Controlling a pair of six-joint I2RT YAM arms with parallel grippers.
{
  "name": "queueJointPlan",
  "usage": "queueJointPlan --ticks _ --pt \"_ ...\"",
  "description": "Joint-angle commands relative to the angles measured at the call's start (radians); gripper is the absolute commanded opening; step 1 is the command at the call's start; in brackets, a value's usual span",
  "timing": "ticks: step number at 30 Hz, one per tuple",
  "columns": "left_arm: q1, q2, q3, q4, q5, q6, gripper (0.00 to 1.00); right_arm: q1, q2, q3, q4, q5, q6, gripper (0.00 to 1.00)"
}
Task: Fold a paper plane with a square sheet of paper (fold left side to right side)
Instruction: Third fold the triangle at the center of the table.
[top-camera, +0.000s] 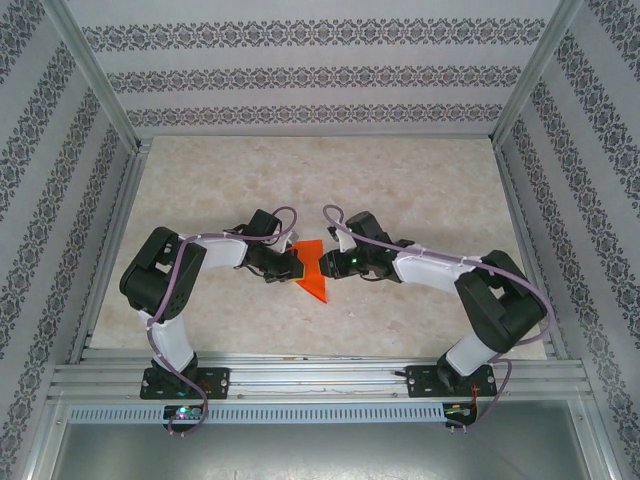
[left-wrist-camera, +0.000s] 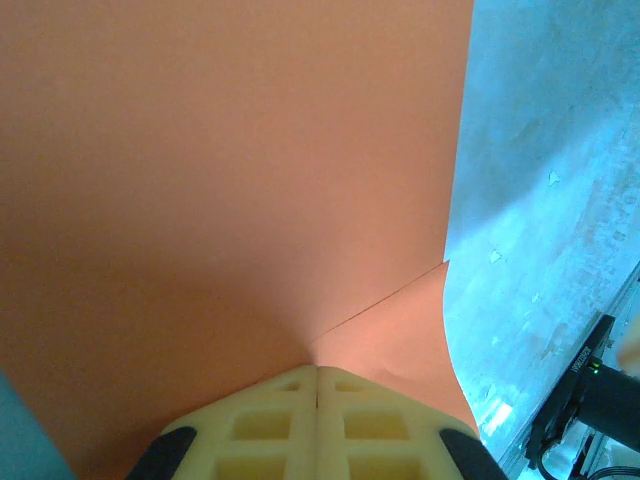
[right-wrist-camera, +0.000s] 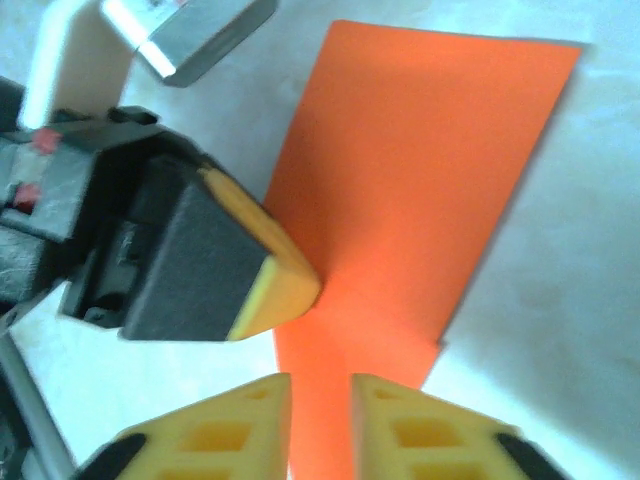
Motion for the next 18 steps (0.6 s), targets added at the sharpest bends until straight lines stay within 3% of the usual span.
queueJointPlan --ticks 1,6,18 --pt "-0.006 0.028 -0.006 -0.067 -0.066 0.025 0.03 0.004 -0.045 -0.056 -0.015 -0.090 0.075 0.10" --pt "-0.007 0.025 -0.006 -0.066 -0.066 0.025 0.03 0.040 -0.028 -0.090 0.037 -0.149 0.145 0.00" --pt "-0.006 0.026 -0.004 -0.069 -0.066 0.025 0.03 0.062 0.077 -0.068 0.058 -0.158 0.168 0.00"
